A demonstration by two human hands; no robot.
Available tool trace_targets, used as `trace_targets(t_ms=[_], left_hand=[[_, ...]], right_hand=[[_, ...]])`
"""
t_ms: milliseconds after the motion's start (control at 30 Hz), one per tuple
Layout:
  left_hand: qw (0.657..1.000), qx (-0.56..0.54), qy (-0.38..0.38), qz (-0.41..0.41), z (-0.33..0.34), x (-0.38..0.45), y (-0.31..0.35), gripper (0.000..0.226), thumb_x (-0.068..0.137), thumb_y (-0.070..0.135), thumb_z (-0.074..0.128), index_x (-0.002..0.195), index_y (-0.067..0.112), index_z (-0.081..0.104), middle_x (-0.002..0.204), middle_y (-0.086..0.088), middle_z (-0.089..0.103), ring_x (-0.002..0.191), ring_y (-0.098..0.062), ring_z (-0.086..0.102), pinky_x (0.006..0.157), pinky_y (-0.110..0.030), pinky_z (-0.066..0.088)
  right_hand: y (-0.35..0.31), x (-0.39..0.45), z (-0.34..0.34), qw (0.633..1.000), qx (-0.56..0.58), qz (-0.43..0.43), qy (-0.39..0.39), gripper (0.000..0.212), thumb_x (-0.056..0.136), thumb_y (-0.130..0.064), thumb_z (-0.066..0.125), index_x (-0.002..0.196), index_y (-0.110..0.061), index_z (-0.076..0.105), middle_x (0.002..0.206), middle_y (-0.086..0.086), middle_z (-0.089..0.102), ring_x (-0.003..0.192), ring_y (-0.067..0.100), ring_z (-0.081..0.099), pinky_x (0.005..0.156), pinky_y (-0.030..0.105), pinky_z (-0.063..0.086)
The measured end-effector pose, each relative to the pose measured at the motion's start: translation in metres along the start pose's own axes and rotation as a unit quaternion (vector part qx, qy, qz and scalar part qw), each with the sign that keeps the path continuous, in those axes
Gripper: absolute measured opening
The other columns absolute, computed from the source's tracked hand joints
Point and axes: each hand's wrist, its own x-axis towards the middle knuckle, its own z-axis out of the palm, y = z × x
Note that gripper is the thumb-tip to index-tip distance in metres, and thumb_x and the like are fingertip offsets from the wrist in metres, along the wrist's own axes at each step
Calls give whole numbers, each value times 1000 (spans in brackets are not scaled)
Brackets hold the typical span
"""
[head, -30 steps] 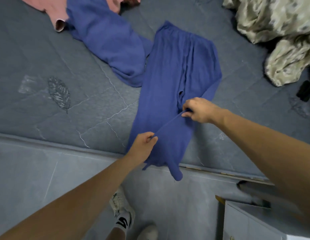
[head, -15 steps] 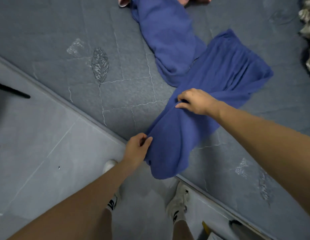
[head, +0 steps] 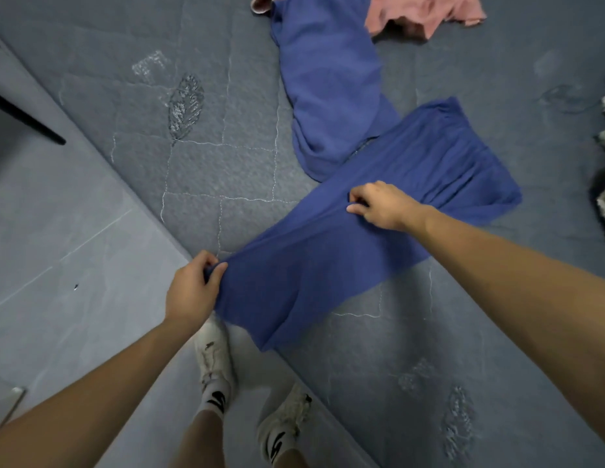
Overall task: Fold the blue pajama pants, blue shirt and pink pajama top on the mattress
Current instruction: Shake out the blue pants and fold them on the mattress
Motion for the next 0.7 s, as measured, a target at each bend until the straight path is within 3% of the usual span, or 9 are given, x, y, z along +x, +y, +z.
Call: trace_targets(t_ms=[233,400,533,700], left_hand=[[999,1,34,-1,10,-4,-1,21,99,32,59,81,24,51,66,5,61,62,-18,58,56,-39,49],[998,57,16,-8,4,-2,6,18,98,31,60,83,24,52,68,4,60,61,-16,54,51,-32,37],[994,97,20,45,2,4,17,15,93,26,67,85,22,55,82,2,56,78,-22,51,62,-36,39],[981,137,25,133,22,23,50,29,88,53,53,90,24,57,90,7,49,85,-20,45,73,-39,41]], right_hand=[[-1,34,-19,995,-12,-61,79,40,96,-55,58,80,-19,53,77,0,60,76,25,53,64,39,44],[17,33,-34,998,-10,-49,35,55,86,-69,63,71,-18,51,67,-2,58,69,23,54,59,36,40],[32,32,-48,1000,-18,-18,-17,47,79,-65,73,74,-21,59,71,-7,64,71,14,58,64,33,45],[48,34,-50,998,20,-28,-49,18,85,-37,73,78,-22,65,72,-7,64,72,9,57,71,31,44]])
